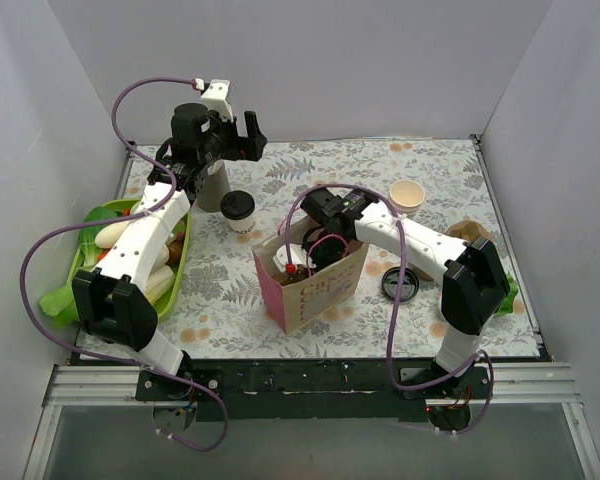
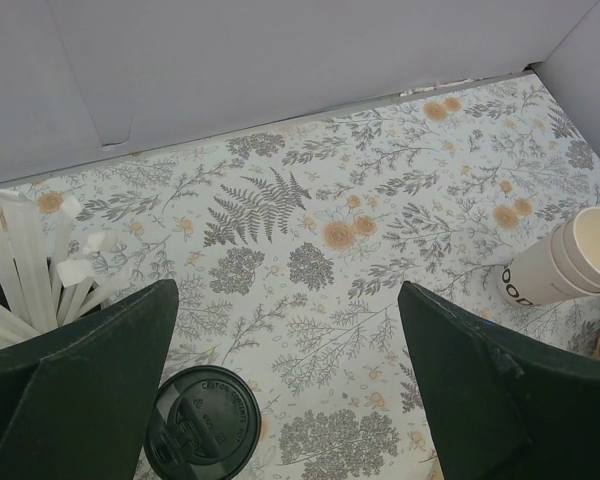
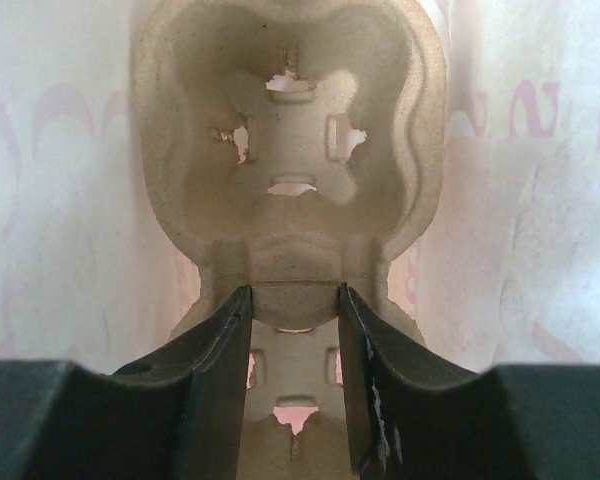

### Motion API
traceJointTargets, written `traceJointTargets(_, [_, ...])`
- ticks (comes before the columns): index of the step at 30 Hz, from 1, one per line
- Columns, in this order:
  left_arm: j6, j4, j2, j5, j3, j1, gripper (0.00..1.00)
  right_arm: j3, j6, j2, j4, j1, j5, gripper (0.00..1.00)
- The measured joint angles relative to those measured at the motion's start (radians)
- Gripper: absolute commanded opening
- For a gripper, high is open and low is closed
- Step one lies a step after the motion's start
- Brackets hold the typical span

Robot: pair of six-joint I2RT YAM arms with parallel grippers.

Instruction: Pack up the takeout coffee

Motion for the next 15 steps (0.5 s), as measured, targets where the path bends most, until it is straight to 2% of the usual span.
traceJointTargets(3, [0.000,-0.004,0.000,0.000,0.000,0.000,0.93,-0.013,-0.009,0.000,0.015,0.000,0.001,0.01])
traceJointTargets(6, [0.000,-0.007,0.000,0.000,0.000,0.000,0.94,-0.038,-0.018,-0.002,0.024,0.000,0.000,0.08])
traceJointTargets(10, [0.000,-0.009,0.000,0.004,0.000,0.000,0.93,-0.055,-0.017,-0.002,0.039,0.000,-0.005,0.24])
traceJointTargets(12, [0.000,-0.012,0.000,0.006,0.000,0.000,0.93,-0.056,-0.015,-0.002,0.042,0.000,-0.007,0.28])
traceJointTargets(15, [0.000,-0.013,0.000,0.011,0.000,0.000,0.94,-0.058,-0.011,-0.005,0.045,0.000,-0.005,0.46])
